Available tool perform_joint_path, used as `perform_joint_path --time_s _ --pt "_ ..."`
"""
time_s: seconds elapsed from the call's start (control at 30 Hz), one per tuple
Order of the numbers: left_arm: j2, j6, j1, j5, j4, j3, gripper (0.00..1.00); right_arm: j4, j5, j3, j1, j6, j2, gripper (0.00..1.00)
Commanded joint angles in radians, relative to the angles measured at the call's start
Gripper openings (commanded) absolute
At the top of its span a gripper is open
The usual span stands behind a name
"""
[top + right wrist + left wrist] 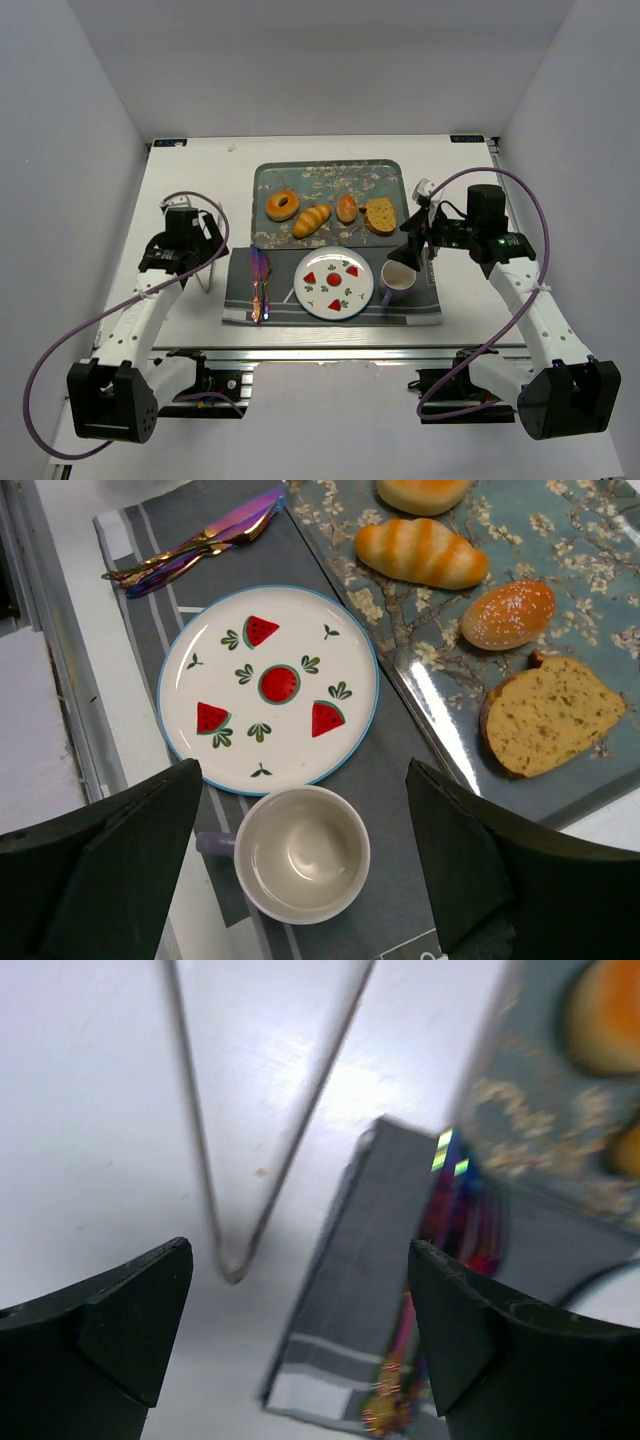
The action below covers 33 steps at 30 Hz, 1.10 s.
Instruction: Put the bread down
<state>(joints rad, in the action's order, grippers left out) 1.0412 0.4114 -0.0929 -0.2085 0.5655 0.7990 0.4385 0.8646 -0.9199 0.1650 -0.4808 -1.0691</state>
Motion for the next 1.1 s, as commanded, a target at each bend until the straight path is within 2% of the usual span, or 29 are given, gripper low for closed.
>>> perform_joint_path --time_s 0.0,0.13,0.4,0.57,0.83,0.9,1.0,1.07 --pt "0.045 -0.023 0.005 -0.094 0.069 -0.033 0.98 -0.026 0.056 -0.004 -0.001 -0.007 0.001 0.89" --pt "0.187 -0.036 0.027 -0.103 0.056 -0.009 0.98 -0.089 0.022 0.047 0.001 0.025 0.037 0.89" --pt "0.414 -0.129 0.091 -0.069 -0.032 0.045 0.98 -0.103 -0.029 0.069 -0.005 0.031 0.081 0.89" --pt "0.485 -0.189 0.128 -0.009 -0.136 0.037 0.98 -0.112 -0.026 0.055 -0.009 0.05 0.084 0.89" --pt "0.597 -0.168 0.148 0.05 -0.317 0.037 0.93 -0.093 -0.015 0.021 -0.012 0.064 0.072 0.89" --pt "0.628 -0.164 0.148 0.054 -0.328 0.048 0.9 -0.089 -0.019 0.018 -0.01 0.064 0.07 0.89" --pt "0.646 -0.158 0.156 0.081 -0.334 0.06 0.78 -0.077 -0.024 0.012 -0.012 0.061 0.067 0.89" --pt "0.637 -0.145 0.16 0.077 -0.337 0.054 0.56 -0.073 -0.027 0.009 -0.012 0.058 0.067 0.89"
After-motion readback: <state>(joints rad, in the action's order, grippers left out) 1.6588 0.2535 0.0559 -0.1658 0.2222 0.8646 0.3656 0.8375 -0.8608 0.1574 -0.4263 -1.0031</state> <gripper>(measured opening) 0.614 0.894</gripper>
